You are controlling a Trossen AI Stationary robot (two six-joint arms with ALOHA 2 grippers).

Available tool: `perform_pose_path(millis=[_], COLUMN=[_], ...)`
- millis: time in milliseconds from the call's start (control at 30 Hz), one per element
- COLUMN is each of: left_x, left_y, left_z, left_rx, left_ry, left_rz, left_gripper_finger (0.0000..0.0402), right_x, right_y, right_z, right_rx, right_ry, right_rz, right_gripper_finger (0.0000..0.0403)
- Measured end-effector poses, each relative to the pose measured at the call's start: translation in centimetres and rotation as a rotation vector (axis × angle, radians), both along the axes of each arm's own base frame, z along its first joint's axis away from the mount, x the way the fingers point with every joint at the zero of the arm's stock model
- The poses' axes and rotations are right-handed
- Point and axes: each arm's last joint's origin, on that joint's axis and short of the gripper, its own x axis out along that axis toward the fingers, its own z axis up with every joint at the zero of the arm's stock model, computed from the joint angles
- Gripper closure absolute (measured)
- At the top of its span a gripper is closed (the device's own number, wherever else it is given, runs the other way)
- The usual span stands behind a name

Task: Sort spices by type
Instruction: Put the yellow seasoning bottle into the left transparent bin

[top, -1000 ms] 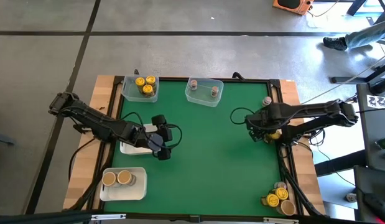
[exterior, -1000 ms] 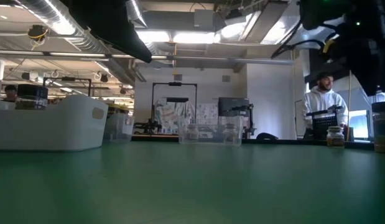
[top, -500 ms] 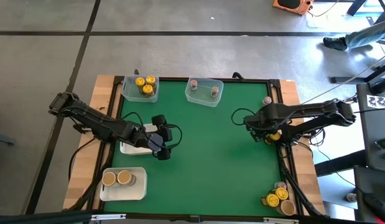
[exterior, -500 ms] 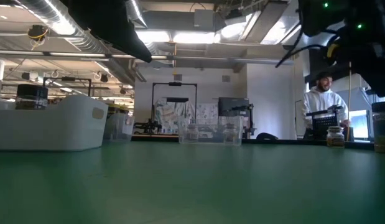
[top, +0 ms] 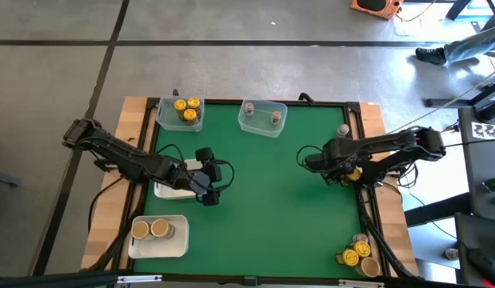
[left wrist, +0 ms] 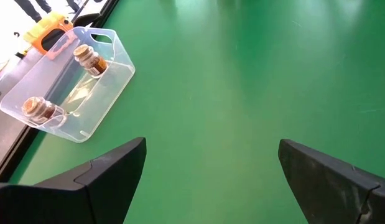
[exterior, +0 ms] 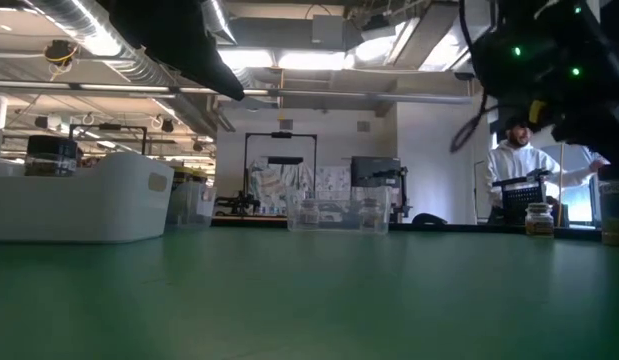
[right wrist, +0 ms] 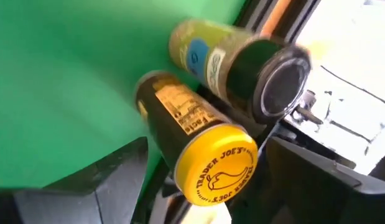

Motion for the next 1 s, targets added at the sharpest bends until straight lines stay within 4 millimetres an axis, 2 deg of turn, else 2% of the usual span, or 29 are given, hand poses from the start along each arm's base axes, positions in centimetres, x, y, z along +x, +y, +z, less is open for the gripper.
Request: perform_pose_path(millis=[167, 467, 833, 1000], left_x=[0.0, 0.0, 0.0, 0.0], left_y=[-0.1, -0.1, -0.1, -0.1], left_z=[0.0, 0.0, 0.0, 0.0], left_rx=[0.000, -0.006, -0.006, -0.005], left_ry=[0.000, -0.003, -0.003, -0.003], left_rz=[-0.003, 0.002, 0.002, 0.001], left_gripper_finger=[0.0037, 0.0037, 0.0037, 0.0037], right_x=[-0.4, 0.0, 1.2, 1.1], right_y=[0.1, 0.4, 0.8, 0.7], right_z=[-1.4, -1.7, -2.1, -2.1], right_rx=[0.042, 0.152, 0.319, 0.301], right_ry=[0.056, 0.013, -0.140, -0.132], right_rz=[-0.002, 0.018, 0.062, 0.093], right_gripper_finger=[0.0077, 0.0094, 0.0132, 0.0131])
